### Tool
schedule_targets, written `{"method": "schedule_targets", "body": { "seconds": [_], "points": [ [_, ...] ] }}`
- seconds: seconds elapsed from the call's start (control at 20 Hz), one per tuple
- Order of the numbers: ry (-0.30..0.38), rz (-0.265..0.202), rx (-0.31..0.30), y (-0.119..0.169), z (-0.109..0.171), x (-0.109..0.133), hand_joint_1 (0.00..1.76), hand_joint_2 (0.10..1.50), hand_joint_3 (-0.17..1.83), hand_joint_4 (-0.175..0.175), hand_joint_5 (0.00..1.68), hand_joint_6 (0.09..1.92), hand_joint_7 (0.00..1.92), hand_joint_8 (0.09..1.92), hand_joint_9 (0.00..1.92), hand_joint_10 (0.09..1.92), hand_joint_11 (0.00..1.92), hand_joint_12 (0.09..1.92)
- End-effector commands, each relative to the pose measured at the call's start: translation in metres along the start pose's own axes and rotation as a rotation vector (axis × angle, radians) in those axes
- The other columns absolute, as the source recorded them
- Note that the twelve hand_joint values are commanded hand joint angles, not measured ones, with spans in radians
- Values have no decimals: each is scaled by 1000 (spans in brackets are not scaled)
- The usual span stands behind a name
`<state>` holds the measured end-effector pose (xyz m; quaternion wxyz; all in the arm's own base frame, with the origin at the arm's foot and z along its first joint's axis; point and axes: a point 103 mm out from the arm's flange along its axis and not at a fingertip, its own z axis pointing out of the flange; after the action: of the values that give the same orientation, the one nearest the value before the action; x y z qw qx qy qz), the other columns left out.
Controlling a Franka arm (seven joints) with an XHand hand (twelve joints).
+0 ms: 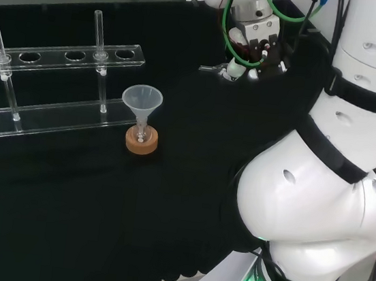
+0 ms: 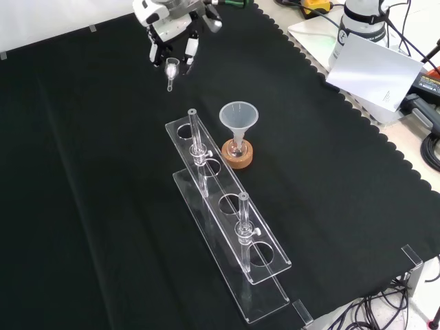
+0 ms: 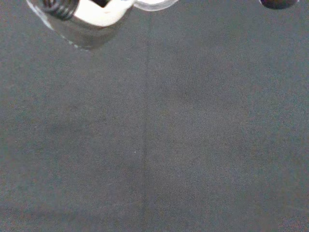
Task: Pour all the NaCl from the weighing funnel into the round-bottom flask.
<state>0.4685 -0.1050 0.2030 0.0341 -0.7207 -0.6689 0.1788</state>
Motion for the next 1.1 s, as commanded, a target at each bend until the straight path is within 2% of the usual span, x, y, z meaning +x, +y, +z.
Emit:
{"method": "schedule_targets", "body": {
  "seconds": [0.05, 0.45, 0.65, 1.1],
  "points": [
    [-19, -9, -1, -29, -14, 11, 1089, 804, 457, 175, 1175, 772, 1474, 215, 1626, 87, 1318, 746],
    [-18, -43, 10, -53, -31, 20, 1090, 803, 457, 175, 1176, 771, 1474, 213, 1627, 87, 1322, 738],
    [-11, -78, 33, -66, -43, 33, 1090, 803, 457, 175, 1177, 770, 1473, 212, 1627, 87, 1323, 735],
    [-50, -99, 36, -98, -57, 64, 1090, 802, 457, 175, 1178, 767, 1469, 208, 1623, 87, 1325, 729]
  ]
}}
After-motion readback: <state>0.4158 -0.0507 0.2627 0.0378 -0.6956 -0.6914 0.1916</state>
